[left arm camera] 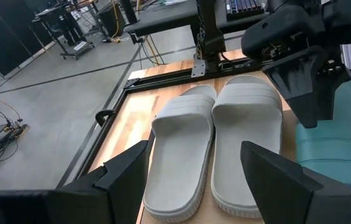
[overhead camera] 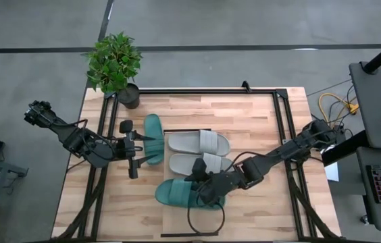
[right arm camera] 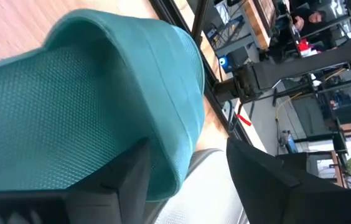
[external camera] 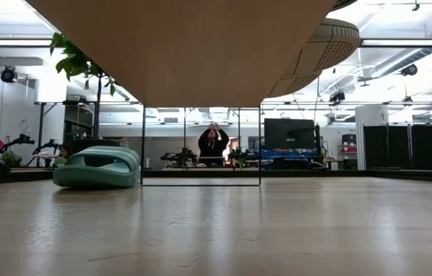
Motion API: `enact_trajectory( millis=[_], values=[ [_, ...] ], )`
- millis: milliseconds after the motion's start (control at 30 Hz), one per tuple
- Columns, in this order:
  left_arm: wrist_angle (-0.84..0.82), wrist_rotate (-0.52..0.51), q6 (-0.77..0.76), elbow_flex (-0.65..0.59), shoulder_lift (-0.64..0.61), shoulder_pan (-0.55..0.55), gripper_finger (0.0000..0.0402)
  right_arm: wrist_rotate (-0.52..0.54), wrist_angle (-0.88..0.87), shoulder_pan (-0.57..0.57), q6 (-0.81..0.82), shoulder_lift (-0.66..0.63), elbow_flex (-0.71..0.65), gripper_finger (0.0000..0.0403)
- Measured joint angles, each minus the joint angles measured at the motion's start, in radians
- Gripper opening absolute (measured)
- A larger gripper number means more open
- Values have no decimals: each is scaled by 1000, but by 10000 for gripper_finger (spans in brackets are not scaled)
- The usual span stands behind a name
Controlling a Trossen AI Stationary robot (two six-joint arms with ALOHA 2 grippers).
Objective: Pick and place slides into the shelf
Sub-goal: Put the left green slipper on the shelf
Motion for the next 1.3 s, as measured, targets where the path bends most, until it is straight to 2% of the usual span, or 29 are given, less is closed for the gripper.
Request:
enact_trajectory(
  millis=[133,367,433,900,1133,1300],
  values=[
    [0,0,0,0,0,0,238,-2,0,-7,12,0,0,164],
    [-4,0,0,0,0,0,238,-29,0,-8,19,0,0,38],
    [-11,-1,0,0,0,0,238,-31,1,-12,23,0,0,18],
    [-35,-1,0,-1,0,0,238,-29,42,-45,3,0,0,12],
    [-35,-1,0,-8,0,0,238,-125,56,-77,5,0,0,11],
    [-35,-1,0,-9,0,0,238,-133,62,-91,5,0,0,11]
  ],
)
